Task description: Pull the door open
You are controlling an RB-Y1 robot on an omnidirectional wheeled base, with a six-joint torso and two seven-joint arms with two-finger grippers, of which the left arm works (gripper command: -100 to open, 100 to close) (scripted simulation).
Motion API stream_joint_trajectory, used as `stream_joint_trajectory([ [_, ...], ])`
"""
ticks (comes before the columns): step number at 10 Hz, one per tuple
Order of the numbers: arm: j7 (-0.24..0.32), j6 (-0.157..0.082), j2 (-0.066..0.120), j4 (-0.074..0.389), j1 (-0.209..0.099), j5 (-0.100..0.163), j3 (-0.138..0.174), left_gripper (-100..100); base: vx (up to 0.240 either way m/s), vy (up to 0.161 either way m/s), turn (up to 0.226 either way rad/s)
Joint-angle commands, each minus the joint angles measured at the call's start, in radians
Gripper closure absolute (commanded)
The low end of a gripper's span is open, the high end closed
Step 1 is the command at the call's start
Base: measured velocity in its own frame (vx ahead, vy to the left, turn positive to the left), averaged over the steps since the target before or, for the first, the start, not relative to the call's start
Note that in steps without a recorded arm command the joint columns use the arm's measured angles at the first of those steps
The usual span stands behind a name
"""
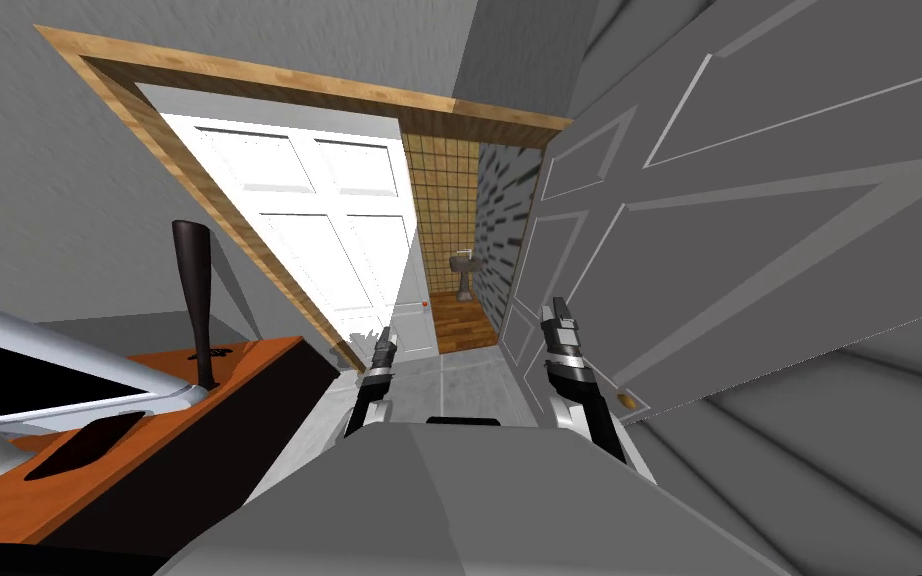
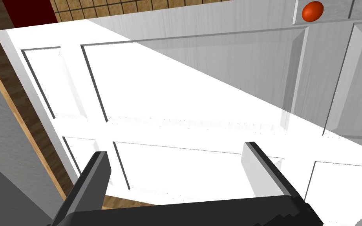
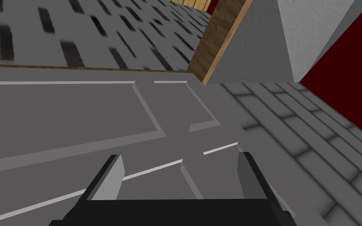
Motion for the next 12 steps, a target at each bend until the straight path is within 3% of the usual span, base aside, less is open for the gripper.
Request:
stream_joint_trajectory([
  [1, 0.002, 0.000, -0.003, 0.032, -0.010, 0.000, 0.002, -100, 0.097, 0.005, -0.032],
  [12, 0.033, -0.036, -0.003, 0.278, -0.074, 0.005, 0.021, -100, 0.100, -0.001, -0.024],
])
